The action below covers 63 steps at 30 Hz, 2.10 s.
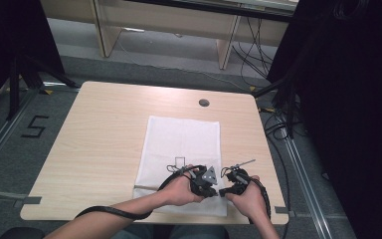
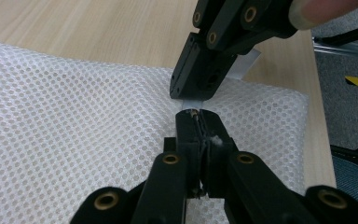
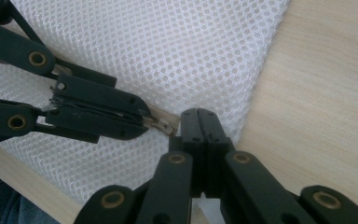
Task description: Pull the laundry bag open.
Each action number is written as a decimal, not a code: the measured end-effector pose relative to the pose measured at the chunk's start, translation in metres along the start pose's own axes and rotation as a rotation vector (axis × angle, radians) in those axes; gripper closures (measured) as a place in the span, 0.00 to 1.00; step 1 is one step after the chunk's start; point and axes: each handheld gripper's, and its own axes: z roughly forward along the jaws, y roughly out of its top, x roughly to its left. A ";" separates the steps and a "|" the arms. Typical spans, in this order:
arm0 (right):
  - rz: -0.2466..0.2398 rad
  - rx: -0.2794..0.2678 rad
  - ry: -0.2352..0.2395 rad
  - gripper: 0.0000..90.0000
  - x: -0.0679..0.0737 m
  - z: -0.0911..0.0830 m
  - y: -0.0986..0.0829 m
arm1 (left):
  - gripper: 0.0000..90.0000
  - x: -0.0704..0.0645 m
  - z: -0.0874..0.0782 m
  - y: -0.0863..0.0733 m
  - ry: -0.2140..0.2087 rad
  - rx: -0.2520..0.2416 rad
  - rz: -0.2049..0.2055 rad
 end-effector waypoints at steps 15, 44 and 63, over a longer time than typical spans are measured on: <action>-0.015 -0.009 0.002 1.00 0.001 0.000 0.000 | 0.97 0.000 -0.006 -0.001 0.005 -0.001 0.008; -0.006 -0.005 -0.003 1.00 0.001 0.000 0.000 | 0.97 0.000 -0.014 -0.002 0.013 0.007 0.011; 0.026 0.001 0.009 1.00 0.004 0.000 0.000 | 0.97 0.000 -0.019 -0.003 0.017 0.006 0.015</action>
